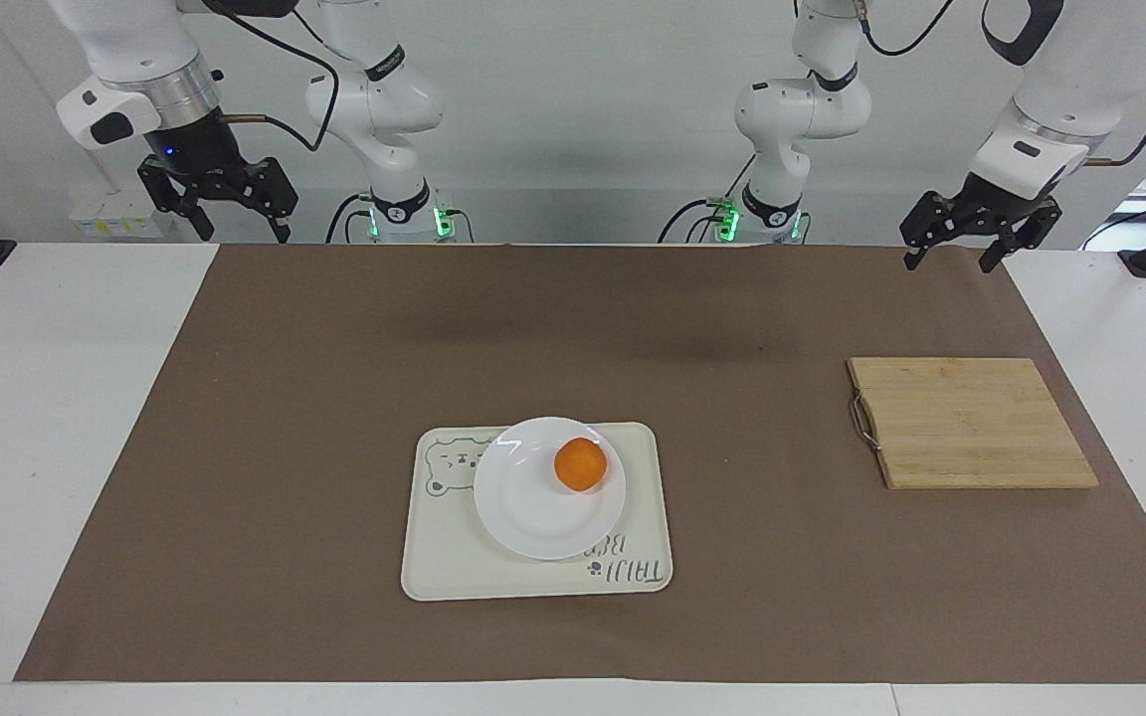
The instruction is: Place orange and plate with both arms
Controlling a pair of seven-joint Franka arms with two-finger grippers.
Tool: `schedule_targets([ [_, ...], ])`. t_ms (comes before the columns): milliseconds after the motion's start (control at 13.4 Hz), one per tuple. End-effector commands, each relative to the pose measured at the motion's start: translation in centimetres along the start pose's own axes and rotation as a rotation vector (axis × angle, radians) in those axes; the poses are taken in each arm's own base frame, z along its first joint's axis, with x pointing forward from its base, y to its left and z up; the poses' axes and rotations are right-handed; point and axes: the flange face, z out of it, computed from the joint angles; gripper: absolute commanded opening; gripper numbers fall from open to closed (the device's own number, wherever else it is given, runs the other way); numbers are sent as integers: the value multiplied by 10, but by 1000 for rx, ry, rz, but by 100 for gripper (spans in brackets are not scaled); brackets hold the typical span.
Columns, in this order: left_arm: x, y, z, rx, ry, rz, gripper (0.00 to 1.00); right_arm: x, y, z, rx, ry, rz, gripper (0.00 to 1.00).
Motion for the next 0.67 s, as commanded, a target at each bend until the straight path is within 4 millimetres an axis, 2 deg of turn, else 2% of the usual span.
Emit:
schedule_targets([
  [0, -3, -3, -2, 17, -7, -11, 100, 0, 3, 0, -20, 4, 15, 100],
  [597, -3, -3, -2, 17, -7, -11, 100, -1, -1, 0, -20, 1, 7, 100],
])
